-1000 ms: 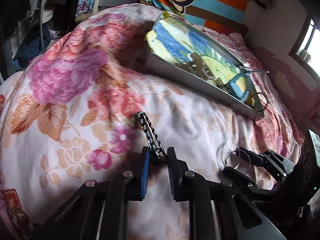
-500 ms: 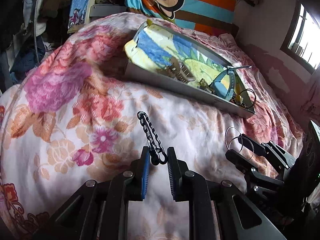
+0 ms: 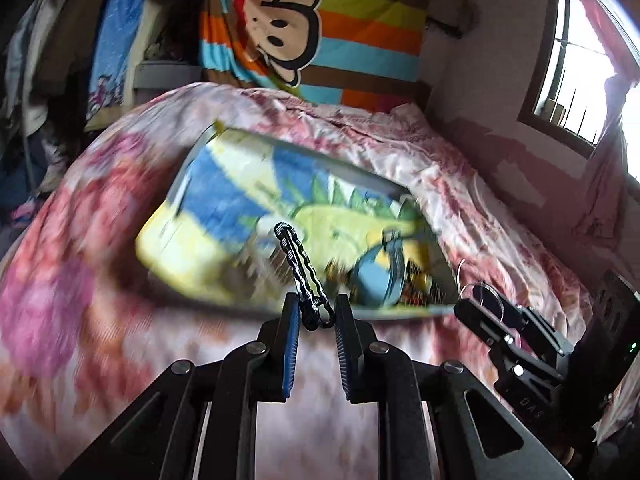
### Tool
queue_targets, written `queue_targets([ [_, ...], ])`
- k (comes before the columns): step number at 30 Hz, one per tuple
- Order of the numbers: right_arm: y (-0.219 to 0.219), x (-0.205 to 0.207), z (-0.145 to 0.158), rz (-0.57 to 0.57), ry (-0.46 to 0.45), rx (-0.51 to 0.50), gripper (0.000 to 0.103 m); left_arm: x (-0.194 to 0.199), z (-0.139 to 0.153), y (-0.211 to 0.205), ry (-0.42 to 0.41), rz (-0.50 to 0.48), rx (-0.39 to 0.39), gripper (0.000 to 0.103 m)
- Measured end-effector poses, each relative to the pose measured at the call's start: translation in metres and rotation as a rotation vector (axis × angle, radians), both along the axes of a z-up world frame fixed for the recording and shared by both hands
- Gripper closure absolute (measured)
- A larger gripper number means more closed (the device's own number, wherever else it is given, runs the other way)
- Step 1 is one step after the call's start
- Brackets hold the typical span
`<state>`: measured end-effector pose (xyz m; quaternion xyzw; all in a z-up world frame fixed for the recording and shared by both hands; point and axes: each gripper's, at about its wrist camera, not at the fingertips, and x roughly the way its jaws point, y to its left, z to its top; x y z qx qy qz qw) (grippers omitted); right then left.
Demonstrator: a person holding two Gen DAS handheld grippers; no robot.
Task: Organize jewelry
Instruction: 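Carry the black clip and silver rings into the tray while both tools open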
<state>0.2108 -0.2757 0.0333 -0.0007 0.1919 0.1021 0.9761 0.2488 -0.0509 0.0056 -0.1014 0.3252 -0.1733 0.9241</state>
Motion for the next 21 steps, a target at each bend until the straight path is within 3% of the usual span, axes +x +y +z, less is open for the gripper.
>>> queue_targets([
  [6, -0.023, 0.04, -0.005, -0.08, 0.024, 0.028, 0.065, 0.051, -0.004, -0.025, 0.023, -0.041, 0.012, 0.087],
  [10, -0.034, 0.063, -0.019, -0.145, 0.121, 0.014, 0.065, 0.069, -0.012, -0.047, 0.034, -0.1, 0.074, 0.087],
  [13, -0.04, 0.075, -0.031, -0.145, 0.189, 0.032, 0.065, 0.081, -0.023, -0.062, 0.076, -0.116, 0.121, 0.087],
  [21, -0.045, 0.083, -0.051, -0.132, 0.256, 0.051, 0.065, 0.093, -0.041, -0.07, 0.153, -0.112, 0.117, 0.087],
])
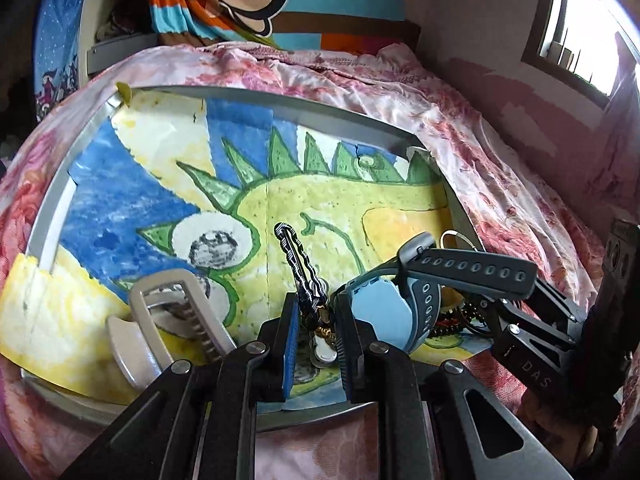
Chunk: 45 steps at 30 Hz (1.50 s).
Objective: Organize jewelry
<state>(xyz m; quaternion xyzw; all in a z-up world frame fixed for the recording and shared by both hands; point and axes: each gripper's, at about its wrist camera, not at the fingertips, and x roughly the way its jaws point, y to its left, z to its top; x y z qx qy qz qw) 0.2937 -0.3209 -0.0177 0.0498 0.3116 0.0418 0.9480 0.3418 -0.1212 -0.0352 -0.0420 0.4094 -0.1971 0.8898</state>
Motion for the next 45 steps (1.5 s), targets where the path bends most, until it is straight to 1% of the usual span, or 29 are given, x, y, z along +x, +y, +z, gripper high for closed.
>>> queue_targets([
  [4, -0.001, 0.001, -0.004, -0.003, 0.015, 0.01, 0.065, 0.003, -0.005, 0.001, 0.039, 0.011, -0.009, 0.087],
  [7, -0.002, 0.0, -0.004, -0.007, 0.02, 0.021, 0.064, 0.004, -0.005, 0.0, 0.044, 0.017, -0.002, 0.086],
  [12, -0.006, -0.002, -0.004, -0.011, 0.015, 0.042, 0.064, 0.008, -0.004, 0.003, 0.064, 0.039, -0.013, 0.086],
  [14, -0.007, -0.004, -0.002, -0.009, 0.001, 0.053, 0.064, 0.007, -0.002, 0.006, 0.066, 0.049, -0.018, 0.083],
  [15, -0.007, -0.006, -0.001, -0.009, -0.011, 0.055, 0.059, 0.006, -0.001, 0.008, 0.061, 0.052, -0.024, 0.081],
  [16, -0.007, -0.008, 0.001, -0.01, -0.024, 0.055, 0.055, 0.004, 0.002, 0.009, 0.054, 0.055, -0.029, 0.077],
  [17, -0.007, -0.011, 0.003, -0.011, -0.042, 0.055, 0.048, 0.002, 0.004, 0.01, 0.045, 0.056, -0.034, 0.071],
  [18, -0.007, -0.014, 0.004, -0.011, -0.057, 0.054, 0.045, -0.001, 0.007, 0.011, 0.034, 0.061, -0.037, 0.064],
  [19, -0.007, -0.017, 0.007, -0.01, -0.079, 0.054, 0.045, -0.004, 0.011, 0.014, 0.018, 0.07, -0.046, 0.05],
  [20, -0.007, -0.021, 0.01, -0.012, -0.099, 0.052, 0.043, -0.007, 0.014, 0.016, 0.004, 0.076, -0.059, 0.039],
  [21, -0.007, -0.023, 0.012, -0.017, -0.116, 0.05, 0.04, -0.012, 0.019, 0.019, -0.02, 0.091, -0.077, 0.036],
  [24, -0.009, -0.036, 0.022, -0.034, -0.187, 0.046, 0.031, -0.02, 0.03, 0.025, -0.056, 0.117, -0.084, 0.032],
  [25, -0.009, -0.04, 0.026, -0.04, -0.207, 0.046, 0.03, -0.024, 0.035, 0.028, -0.07, 0.126, -0.081, 0.027],
  [26, -0.009, -0.045, 0.03, -0.044, -0.225, 0.045, 0.027, -0.028, 0.039, 0.03, -0.085, 0.134, -0.08, 0.022],
  [29, -0.009, -0.062, 0.04, -0.059, -0.275, 0.049, 0.017, -0.042, 0.053, 0.039, -0.138, 0.163, -0.088, 0.012],
  [30, -0.009, -0.066, 0.043, -0.062, -0.286, 0.054, 0.013, -0.046, 0.057, 0.04, -0.151, 0.171, -0.091, 0.01],
  [32, -0.007, -0.077, 0.051, -0.068, -0.311, 0.064, 0.009, -0.058, 0.067, 0.046, -0.189, 0.192, -0.096, 0.005],
  [35, -0.003, -0.094, 0.063, -0.08, -0.351, 0.048, 0.003, -0.075, 0.079, 0.05, -0.251, 0.223, -0.078, 0.002],
  [37, 0.001, -0.105, 0.072, -0.087, -0.379, 0.037, 0.002, -0.089, 0.087, 0.052, -0.306, 0.243, -0.054, 0.001],
  [40, 0.004, -0.125, 0.084, -0.096, -0.414, 0.035, 0.002, -0.11, 0.098, 0.058, -0.37, 0.254, -0.038, 0.0],
  [45, 0.009, -0.154, 0.103, -0.1, -0.448, 0.026, 0.002, -0.139, 0.113, 0.065, -0.425, 0.265, -0.02, 0.0],
])
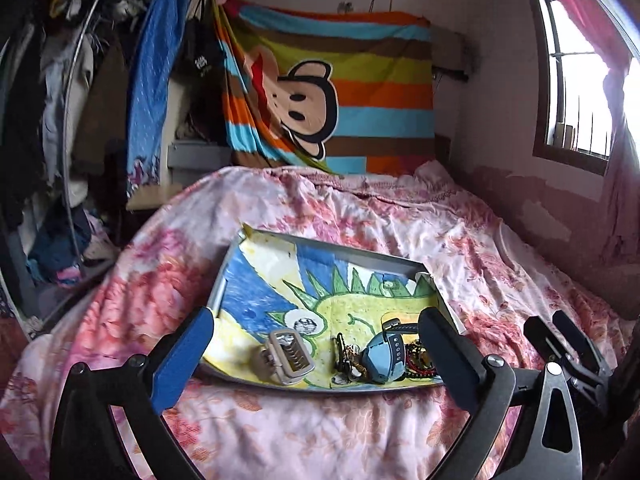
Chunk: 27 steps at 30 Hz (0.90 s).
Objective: Organize jewelry
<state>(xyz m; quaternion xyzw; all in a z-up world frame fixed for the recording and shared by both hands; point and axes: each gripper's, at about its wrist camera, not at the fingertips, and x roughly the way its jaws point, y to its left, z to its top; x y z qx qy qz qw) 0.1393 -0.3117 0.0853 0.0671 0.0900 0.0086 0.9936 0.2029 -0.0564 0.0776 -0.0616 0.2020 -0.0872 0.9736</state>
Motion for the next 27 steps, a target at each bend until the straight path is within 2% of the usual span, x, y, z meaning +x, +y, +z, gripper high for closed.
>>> queue_targets([
  [17, 0.03, -0.11, 0.049, 0.0, -0.09, -0.037, 0.002, -0.102, 0.029, 0.031, -0.102, 0.042, -0.008, 0.0],
  [22, 0.04, -0.138, 0.055, 0.003, -0.111, -0.052, 0.002, -0.128, 0.026, 0.039, -0.123, 0.06, -0.005, 0.0],
  [27, 0.049, -0.162, 0.049, -0.002, -0.103, -0.076, 0.002, -0.149, 0.017, 0.045, -0.142, 0.091, 0.017, 0.0],
])
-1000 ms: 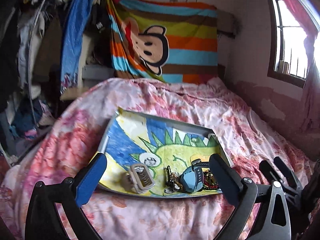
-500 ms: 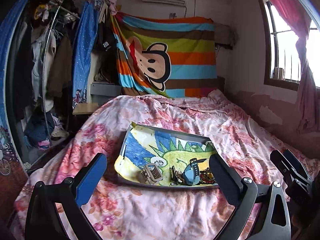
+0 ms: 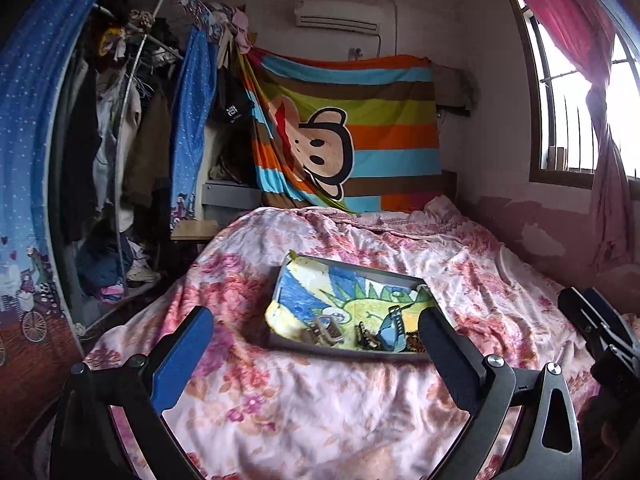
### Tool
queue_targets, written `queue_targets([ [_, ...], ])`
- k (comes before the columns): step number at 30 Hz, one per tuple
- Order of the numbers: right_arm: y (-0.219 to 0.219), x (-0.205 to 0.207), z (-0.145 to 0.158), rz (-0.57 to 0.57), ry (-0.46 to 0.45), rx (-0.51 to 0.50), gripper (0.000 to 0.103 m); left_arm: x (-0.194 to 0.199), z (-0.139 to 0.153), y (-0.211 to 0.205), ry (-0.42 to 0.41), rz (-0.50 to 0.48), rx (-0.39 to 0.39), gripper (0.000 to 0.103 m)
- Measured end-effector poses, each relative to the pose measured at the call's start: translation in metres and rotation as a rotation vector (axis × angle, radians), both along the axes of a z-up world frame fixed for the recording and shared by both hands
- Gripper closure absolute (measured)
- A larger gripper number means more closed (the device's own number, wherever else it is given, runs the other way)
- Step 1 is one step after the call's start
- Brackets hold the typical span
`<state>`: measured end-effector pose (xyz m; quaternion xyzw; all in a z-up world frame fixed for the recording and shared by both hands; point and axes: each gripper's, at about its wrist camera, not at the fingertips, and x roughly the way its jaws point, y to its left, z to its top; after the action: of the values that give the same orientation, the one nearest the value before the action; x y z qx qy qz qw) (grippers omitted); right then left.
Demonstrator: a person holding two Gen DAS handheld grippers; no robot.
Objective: Organize jewelry
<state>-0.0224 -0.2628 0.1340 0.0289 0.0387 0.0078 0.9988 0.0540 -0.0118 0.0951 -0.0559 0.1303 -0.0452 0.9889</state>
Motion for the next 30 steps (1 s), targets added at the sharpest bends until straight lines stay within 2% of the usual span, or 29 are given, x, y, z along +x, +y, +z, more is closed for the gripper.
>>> queue_targets([
  [5, 0.008, -0.011, -0.02, 0.01, 0.054, -0.008, 0.002, -0.016, -0.019, 0.008, 0.019, 0.016, 0.013, 0.0],
  [10, 0.016, -0.008, -0.041, 0.014, 0.091, -0.024, 0.002, -0.025, -0.042, 0.019, 0.048, 0.039, 0.019, 0.0],
  [17, 0.02, 0.002, -0.057, 0.018, 0.137, -0.03, 0.002, -0.026, -0.065, 0.025, 0.078, 0.022, 0.017, 0.0],
  [30, 0.027, 0.011, -0.075, 0.0, 0.179, -0.06, 0.002, -0.022, -0.075, 0.025, 0.101, 0.041, 0.044, 0.0],
])
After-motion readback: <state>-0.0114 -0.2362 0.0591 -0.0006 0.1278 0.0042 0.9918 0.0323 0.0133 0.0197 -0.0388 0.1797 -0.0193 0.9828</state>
